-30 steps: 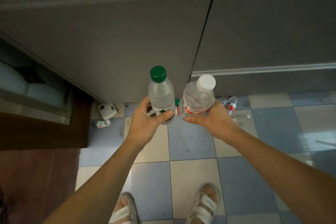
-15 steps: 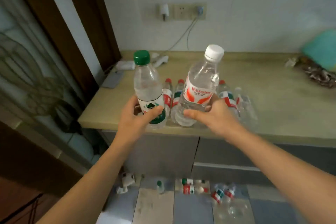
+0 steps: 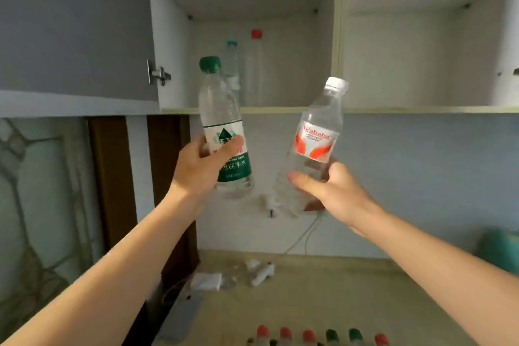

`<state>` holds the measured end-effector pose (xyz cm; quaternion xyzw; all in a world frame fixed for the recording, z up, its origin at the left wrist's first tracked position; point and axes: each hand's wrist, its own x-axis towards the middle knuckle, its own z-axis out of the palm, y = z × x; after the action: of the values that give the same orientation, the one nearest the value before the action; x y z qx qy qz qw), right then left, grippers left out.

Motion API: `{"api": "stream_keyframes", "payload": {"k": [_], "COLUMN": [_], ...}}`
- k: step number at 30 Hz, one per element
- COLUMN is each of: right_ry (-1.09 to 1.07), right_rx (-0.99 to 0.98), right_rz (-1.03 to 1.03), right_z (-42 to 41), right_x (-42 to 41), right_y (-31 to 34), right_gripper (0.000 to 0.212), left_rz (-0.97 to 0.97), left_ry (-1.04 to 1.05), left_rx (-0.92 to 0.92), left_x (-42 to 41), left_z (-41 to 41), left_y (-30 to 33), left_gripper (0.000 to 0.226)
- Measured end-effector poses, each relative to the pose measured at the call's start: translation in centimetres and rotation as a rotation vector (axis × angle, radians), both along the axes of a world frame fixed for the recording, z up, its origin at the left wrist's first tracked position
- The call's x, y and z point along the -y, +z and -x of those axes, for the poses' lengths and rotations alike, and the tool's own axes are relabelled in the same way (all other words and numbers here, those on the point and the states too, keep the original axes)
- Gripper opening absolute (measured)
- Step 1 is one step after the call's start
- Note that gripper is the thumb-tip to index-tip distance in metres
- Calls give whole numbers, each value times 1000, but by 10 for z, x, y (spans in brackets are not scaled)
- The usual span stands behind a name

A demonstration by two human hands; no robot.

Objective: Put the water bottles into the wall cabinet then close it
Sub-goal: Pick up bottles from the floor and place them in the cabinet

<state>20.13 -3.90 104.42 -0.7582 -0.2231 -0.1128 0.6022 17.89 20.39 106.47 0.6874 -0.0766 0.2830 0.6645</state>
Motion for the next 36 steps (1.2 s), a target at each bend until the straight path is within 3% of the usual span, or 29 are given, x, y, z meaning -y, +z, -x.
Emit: {"api": "stream_keyframes", "payload": {"k": [8,13,18,26,36], "right_ry": [-65,-202,-300,-288,-281], "right_rx": [188,184,115,44,23], "right_rz": [-11,29,177,214,196], "right_z": [-110,-172,-217,-263,-292], "right_x": [-62,-96,-117,-126,-138], "right_y": [130,181,197,203,201], "right_gripper": [25,36,49,37,35], "left_rz": [-42,-144,-158,-303,-303], "left_ry": [15,89,89,40,32], "left_rx": [119,114,33,31,34], "left_x": [-50,-70,-87,-91,-82], "left_z": [-131,-199,-245,-291,-340], "left_y": [126,163,169,177,173], "left_gripper": [29,36,40,49,53]}}
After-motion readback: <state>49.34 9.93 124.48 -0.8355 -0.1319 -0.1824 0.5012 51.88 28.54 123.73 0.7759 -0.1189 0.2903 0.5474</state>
